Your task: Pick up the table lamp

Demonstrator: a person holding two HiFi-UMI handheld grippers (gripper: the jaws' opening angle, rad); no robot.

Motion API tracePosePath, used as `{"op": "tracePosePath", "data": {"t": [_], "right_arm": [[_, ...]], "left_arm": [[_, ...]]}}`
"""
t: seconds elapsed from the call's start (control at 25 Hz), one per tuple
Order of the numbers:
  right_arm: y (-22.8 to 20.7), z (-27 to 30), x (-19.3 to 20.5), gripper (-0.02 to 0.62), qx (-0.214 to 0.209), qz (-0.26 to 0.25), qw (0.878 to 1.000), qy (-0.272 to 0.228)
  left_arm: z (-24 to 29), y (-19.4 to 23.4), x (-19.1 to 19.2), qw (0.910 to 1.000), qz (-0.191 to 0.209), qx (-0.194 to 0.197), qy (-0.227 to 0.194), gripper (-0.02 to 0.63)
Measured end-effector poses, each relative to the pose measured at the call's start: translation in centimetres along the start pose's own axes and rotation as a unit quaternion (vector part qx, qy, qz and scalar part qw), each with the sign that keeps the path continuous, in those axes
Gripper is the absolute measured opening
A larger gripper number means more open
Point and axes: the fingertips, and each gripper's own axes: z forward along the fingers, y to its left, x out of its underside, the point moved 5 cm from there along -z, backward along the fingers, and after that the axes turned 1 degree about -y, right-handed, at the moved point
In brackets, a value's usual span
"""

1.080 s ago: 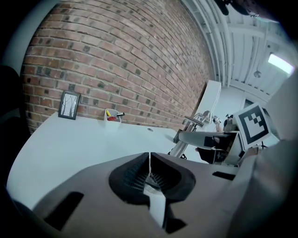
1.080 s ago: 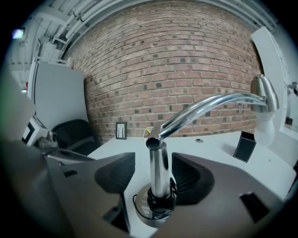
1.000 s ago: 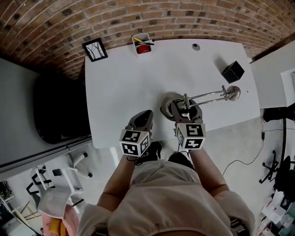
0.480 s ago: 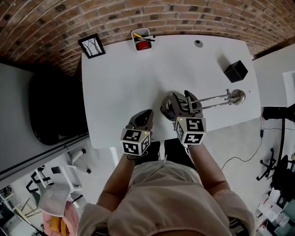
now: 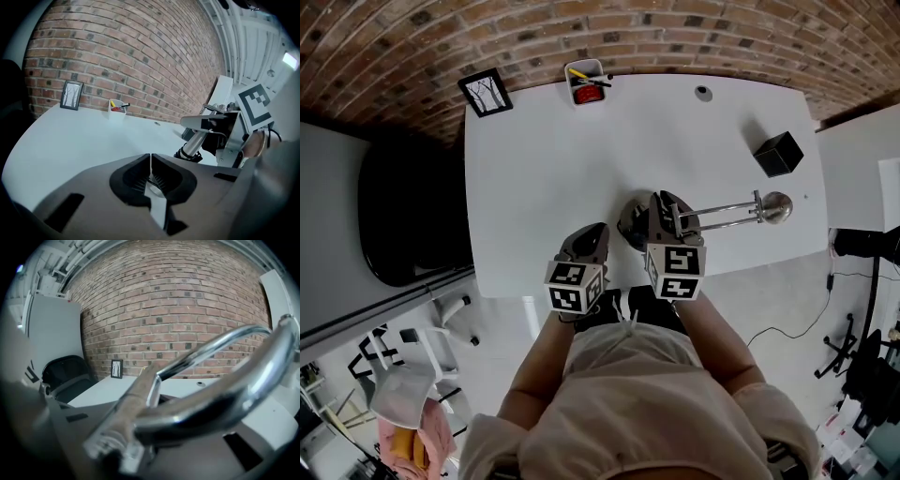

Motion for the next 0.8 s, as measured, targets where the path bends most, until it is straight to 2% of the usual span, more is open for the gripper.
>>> {"op": "tracePosePath", "data": {"t": [0.44, 0.48, 0.56, 0.8], "right_arm": [[-5.1, -0.9, -0.9, 0.054, -0.061, 0.093, 0.994, -0.009], [-5.5, -1.0, -0.8, 0.054, -0.065, 0.102, 0.993, -0.010], [-6.1, -1.2, -0.8, 0.054, -0.072, 0.119, 0.990, -0.011], [-6.8, -1.2, -0.8, 0.054, -0.098, 0.123, 0.987, -0.008]], "left_arm": [[3.5, -2.0, 2.3, 0.9997, 0.004, -0.001, 0.025, 0.028], [3.8, -2.1, 2.5, 0.9996, -0.008, -0.002, 0.026, 0.033], [4.4, -2.2, 3.1, 0.9986, -0.043, 0.001, 0.029, 0.202], [6.5, -2.6, 4.9, 0.9860, -0.155, 0.029, 0.054, 0.255]]}}
